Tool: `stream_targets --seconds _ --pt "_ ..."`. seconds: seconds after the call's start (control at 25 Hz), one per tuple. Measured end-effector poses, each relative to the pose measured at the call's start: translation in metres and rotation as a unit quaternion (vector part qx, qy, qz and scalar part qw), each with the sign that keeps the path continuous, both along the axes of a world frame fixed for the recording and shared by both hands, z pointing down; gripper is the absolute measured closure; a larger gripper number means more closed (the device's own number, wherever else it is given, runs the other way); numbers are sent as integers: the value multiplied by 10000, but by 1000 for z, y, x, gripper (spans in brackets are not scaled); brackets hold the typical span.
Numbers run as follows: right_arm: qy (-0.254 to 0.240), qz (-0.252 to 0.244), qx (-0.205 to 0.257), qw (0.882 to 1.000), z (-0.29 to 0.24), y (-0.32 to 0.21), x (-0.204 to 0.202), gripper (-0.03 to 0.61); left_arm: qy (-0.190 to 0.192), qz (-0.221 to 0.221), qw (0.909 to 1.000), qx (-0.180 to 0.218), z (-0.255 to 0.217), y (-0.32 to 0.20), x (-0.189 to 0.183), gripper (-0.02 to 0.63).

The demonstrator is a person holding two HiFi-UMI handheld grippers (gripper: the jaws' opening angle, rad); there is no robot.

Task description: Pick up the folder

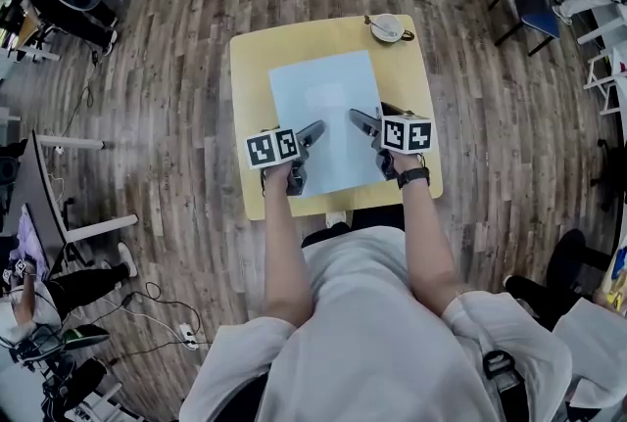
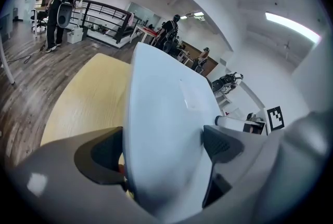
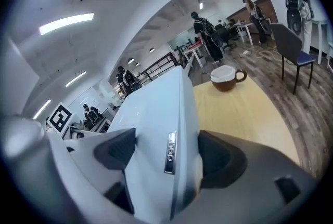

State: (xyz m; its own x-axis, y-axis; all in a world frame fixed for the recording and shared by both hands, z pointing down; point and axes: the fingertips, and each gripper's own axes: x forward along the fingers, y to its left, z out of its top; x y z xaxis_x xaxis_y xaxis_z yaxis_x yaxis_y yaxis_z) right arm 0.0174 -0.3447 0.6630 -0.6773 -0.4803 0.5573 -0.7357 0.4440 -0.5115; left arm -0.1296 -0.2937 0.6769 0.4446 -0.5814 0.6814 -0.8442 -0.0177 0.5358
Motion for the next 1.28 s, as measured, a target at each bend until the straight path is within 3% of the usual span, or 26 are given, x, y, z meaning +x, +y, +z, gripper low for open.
stream_targets --seconds 0.28,0.68,1.08,1.28 --pt "-208 -81 897 9957 -81 -15 -6 184 -225 -25 9962 845 -75 -18 -3 121" --pt "-317 -92 2050 9782 -184 -19 -9 185 -452 -112 9808 1894 -167 -27 -8 120" --pt "-539 131 3100 9491 -268 -10 0 186 -868 -18 9432 3207 -258 -29 -3 121" --pt "-507 65 3492 9357 -297 3 -3 186 -1065 9 9190 3796 -289 -19 -7 121"
